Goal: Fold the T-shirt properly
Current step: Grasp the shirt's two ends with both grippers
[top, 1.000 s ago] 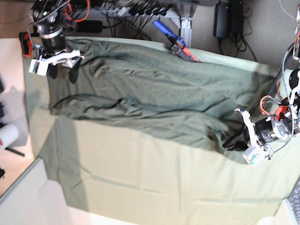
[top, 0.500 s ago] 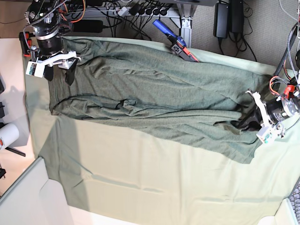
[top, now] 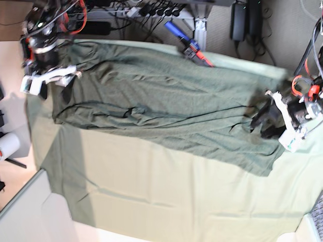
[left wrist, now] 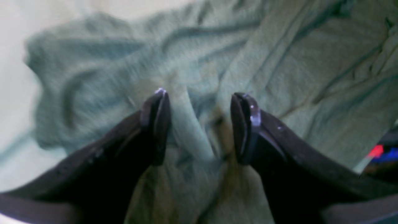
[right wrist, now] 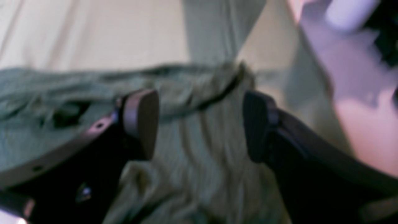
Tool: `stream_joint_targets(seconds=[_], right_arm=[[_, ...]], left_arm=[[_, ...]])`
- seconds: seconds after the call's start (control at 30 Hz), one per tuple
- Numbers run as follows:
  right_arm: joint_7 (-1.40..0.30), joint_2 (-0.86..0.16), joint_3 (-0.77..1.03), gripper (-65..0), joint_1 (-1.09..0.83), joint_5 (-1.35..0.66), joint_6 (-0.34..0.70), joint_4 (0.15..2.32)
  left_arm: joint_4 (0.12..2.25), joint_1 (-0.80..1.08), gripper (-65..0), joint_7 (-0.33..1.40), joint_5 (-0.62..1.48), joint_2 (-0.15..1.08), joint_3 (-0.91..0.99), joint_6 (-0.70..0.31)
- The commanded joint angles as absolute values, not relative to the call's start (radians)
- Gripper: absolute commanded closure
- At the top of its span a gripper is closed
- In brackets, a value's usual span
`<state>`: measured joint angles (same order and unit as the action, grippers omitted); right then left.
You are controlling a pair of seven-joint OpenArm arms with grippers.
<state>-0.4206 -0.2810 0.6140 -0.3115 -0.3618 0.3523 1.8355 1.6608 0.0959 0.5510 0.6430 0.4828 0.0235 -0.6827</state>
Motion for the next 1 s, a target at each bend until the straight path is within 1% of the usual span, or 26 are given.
stream_joint_targets(seconds=[0.0,0.1,0.3,0.33,0.4,0.53,0.73,0.97], right_arm=[[-0.393,-0.313,0.622,-41.8,-0.285,-0.353,0.344,1.830],[-0.393,-0.355,0.622,-41.8,-0.212,-0.340,0.336,1.738],[-0.392,-0.433,0.612,-41.8,-0.045,-0.374,0.337,1.472],[-0.392,-0.442,0.607,-41.8,-0.019,-0.375,0.337,1.433],[-0.392,-0.458,0.588,-41.8,0.024,-0.375,0.338,1.362],[-0.375,-0.467,0.513,-41.8,0.082,-0.366,0.338,1.252],[-0.347,-0.462,0.389,-41.8,0.124,-0.338,0.337,1.187],[-0.339,-0.462,0.377,-41.7,0.125,-0.332,0.337,1.187]], left_arm=[[1.691,0.081,-34.6,0.529,0.670,0.503,0.046,-0.698],[1.709,0.080,-34.6,0.526,0.682,0.532,0.071,-0.698],[1.703,0.040,-34.6,0.508,0.671,0.563,0.073,-0.698],[1.698,0.032,-34.6,0.501,0.665,0.564,0.073,-0.698],[1.680,0.014,-34.6,0.496,0.653,0.566,0.073,-0.666],[1.605,-0.035,-34.6,0.477,0.653,0.565,0.073,-0.663],[1.421,-0.148,-34.7,0.467,0.653,0.565,0.072,-0.663],[1.177,-0.266,-34.7,0.404,0.654,0.564,0.071,-0.665]])
